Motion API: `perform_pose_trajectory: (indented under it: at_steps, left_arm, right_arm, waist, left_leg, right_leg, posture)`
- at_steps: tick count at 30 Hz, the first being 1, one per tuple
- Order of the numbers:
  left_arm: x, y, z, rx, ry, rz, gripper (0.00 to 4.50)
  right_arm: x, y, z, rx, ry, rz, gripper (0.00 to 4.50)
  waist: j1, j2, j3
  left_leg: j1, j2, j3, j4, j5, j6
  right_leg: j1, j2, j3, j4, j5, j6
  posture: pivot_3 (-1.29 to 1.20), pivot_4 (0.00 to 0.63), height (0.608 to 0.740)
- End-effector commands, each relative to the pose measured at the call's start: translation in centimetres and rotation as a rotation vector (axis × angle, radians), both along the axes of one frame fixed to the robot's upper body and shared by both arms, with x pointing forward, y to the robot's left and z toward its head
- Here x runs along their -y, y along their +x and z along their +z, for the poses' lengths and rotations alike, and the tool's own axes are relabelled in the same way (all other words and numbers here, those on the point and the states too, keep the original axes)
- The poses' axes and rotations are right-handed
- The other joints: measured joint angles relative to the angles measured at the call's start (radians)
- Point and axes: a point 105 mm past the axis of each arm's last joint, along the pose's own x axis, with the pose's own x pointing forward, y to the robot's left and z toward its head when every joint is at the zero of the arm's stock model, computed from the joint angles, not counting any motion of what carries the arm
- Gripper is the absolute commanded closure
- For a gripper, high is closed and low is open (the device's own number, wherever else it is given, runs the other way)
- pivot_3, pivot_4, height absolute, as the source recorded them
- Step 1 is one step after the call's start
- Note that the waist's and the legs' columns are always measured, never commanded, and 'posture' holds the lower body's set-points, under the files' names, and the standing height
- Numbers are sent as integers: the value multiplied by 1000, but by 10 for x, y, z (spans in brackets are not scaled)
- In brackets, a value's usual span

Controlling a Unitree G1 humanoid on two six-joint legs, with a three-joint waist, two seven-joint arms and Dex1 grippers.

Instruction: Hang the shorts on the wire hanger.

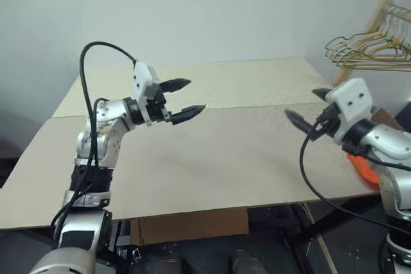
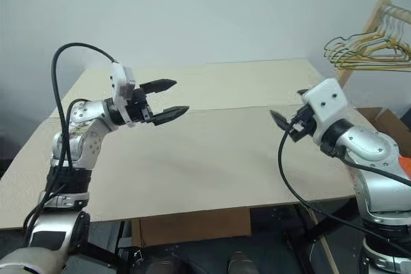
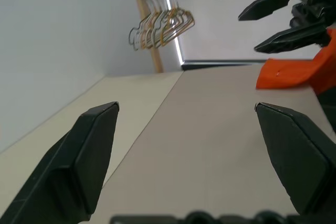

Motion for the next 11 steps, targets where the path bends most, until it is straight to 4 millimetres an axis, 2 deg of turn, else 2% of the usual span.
perform_pose_trajectory:
  at_steps: [1,5,11]
  left_arm:
    - [-1,-5,2,58,69,10,0]
    - [-5,-10,-9,46,121,12,0]
    - [-7,-8,-13,20,132,33,0]
  right_arm:
    - [-8,-7,5,19,-20,70,31]
    - [-9,-9,-1,3,-27,89,31]
    - [-10,-12,-3,-1,-25,107,31]
  waist:
    - [15,-2,1]
    - [45,-3,1]
    - [65,-4,1]
  left_leg:
    - [0,0,0,0,0,0]
    - [-4,1,0,1,0,0]
    - [-6,1,0,1,0,0]
  right_leg:
    - [0,0,0,0,0,-1]
    - [-3,0,-3,-1,0,-3]
    - [-4,0,-4,-2,1,-5]
  posture:
    - [163,0,740]
    - [175,0,740]
    - [172,0,740]
